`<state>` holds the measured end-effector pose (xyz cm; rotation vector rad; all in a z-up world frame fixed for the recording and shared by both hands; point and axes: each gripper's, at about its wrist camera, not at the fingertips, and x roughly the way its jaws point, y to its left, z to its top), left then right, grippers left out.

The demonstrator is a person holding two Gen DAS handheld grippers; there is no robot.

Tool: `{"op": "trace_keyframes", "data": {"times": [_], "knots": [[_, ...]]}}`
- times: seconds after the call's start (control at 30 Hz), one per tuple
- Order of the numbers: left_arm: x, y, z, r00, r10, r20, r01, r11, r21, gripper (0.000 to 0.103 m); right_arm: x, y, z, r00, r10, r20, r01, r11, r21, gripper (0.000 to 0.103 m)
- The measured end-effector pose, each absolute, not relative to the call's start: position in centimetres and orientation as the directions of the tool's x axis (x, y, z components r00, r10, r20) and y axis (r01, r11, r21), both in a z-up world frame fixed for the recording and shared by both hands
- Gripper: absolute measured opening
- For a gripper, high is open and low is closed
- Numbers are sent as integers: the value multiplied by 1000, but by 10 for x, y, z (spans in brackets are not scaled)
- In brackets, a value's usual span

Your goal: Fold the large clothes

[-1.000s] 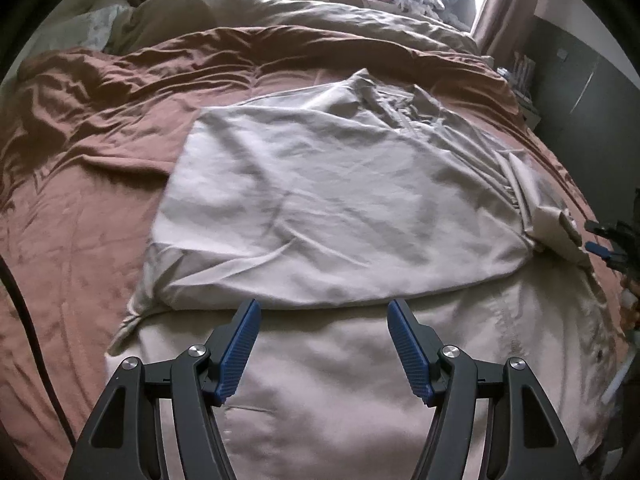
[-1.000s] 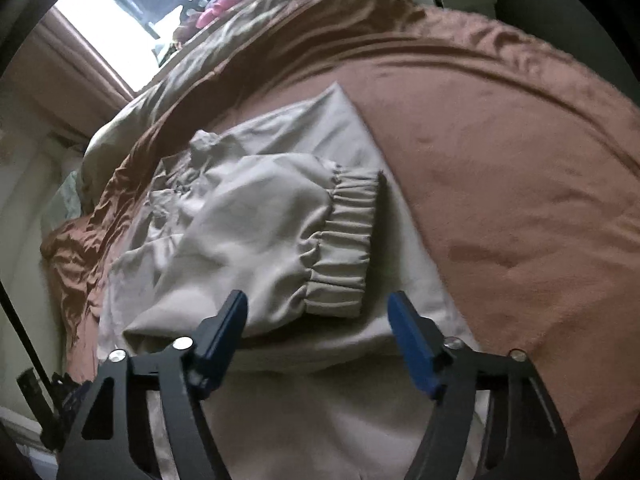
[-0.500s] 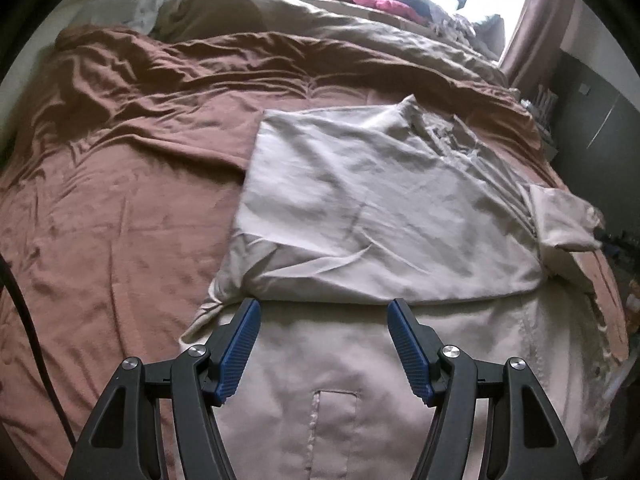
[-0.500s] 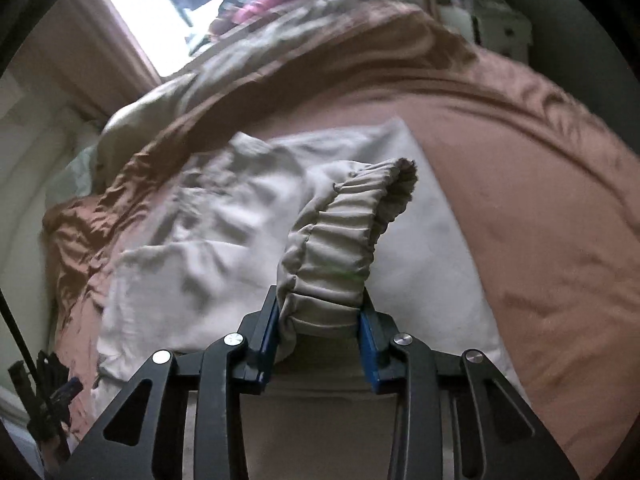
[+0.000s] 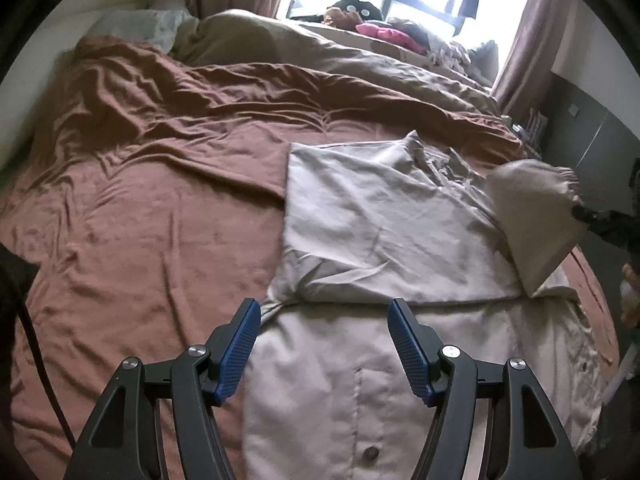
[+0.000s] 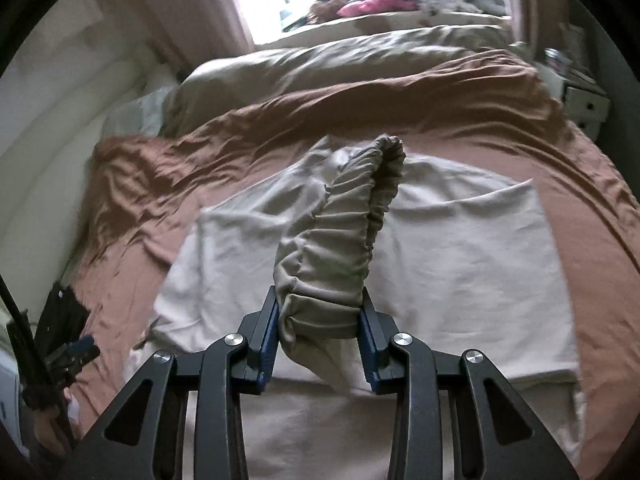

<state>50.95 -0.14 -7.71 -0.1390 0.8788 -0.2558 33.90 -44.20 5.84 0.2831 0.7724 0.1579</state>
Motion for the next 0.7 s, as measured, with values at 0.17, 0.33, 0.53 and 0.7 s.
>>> {"op": "trace_keyframes", "data": {"times": [0.17, 0.33, 0.53, 0.7], "knots": [[501, 24, -71, 619, -263, -740, 157, 965, -212, 67, 363, -414, 44, 681, 259, -685, -73, 955, 288, 35], [498, 46, -68, 628, -249, -737, 131, 968, -215, 67, 385, -412, 33, 633, 316, -707, -84, 936, 343, 38], [502, 44, -72, 611, -277, -741, 150, 960, -235, 67, 383, -418, 37, 655, 318, -686, -107, 937, 333, 69], [508, 21, -78, 588, -306, -749, 195, 952, -235, 67, 372, -436, 26, 653, 280, -704, -74, 948, 308, 69]]}}
